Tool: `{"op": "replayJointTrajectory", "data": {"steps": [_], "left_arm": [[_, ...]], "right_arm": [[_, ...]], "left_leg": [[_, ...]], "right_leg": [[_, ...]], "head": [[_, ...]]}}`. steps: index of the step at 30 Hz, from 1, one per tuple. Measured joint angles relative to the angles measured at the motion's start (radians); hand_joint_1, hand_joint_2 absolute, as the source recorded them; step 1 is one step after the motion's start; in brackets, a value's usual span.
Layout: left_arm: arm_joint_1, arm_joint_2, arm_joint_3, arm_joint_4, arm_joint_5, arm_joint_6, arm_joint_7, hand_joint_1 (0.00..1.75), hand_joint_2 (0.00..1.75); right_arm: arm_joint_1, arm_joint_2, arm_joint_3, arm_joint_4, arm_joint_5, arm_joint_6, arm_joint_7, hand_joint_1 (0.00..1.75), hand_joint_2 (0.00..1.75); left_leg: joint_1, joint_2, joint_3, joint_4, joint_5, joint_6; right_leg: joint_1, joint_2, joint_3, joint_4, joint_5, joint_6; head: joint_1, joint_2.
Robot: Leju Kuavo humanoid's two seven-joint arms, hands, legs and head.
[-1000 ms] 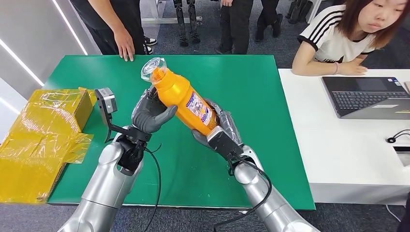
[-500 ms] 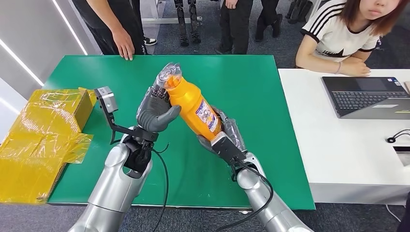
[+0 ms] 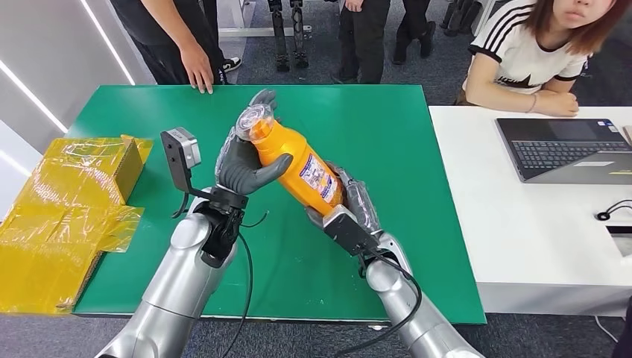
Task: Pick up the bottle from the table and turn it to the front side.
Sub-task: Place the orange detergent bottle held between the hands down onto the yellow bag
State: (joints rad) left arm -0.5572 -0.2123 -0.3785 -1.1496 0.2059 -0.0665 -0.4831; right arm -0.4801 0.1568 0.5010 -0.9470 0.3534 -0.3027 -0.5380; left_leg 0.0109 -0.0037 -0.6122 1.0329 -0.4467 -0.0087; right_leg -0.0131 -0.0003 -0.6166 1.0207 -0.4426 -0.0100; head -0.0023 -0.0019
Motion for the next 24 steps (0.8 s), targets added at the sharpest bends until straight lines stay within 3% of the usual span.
{"op": "replayJointTrajectory", "data": {"steps": [17, 21, 24], "left_arm": [[-0.006, 0.008, 0.017, 0.053, 0.03, -0.072, 0.03, 0.0, 1.75], [-0.005, 0.002, 0.017, 0.05, 0.021, -0.05, 0.021, 1.73, 1.75], [-0.001, -0.004, 0.017, 0.04, 0.014, -0.039, 0.021, 1.64, 1.75]], "right_arm": [[-0.044, 0.001, 0.01, -0.033, 0.005, 0.0, 0.02, 1.75, 1.75], [-0.046, 0.001, 0.011, -0.028, -0.011, 0.003, 0.018, 1.75, 1.75], [-0.046, 0.003, 0.012, -0.023, -0.018, 0.003, 0.017, 1.75, 1.75]], "left_leg": [[0.0, 0.0, 0.0, 0.0, 0.0, 0.0], [0.0, -0.001, 0.0, 0.0, 0.0, 0.0], [0.0, -0.001, 0.0, 0.0, 0.0, 0.0]], "right_leg": [[0.0, 0.0, 0.0, 0.0, 0.0, 0.0], [0.0, -0.001, 0.0, 0.0, 0.0, 0.0], [0.0, -0.001, 0.0, 0.0, 0.0, 0.0]], "head": [[0.0, 0.0], [0.0, 0.0], [0.0, 0.0]]}}
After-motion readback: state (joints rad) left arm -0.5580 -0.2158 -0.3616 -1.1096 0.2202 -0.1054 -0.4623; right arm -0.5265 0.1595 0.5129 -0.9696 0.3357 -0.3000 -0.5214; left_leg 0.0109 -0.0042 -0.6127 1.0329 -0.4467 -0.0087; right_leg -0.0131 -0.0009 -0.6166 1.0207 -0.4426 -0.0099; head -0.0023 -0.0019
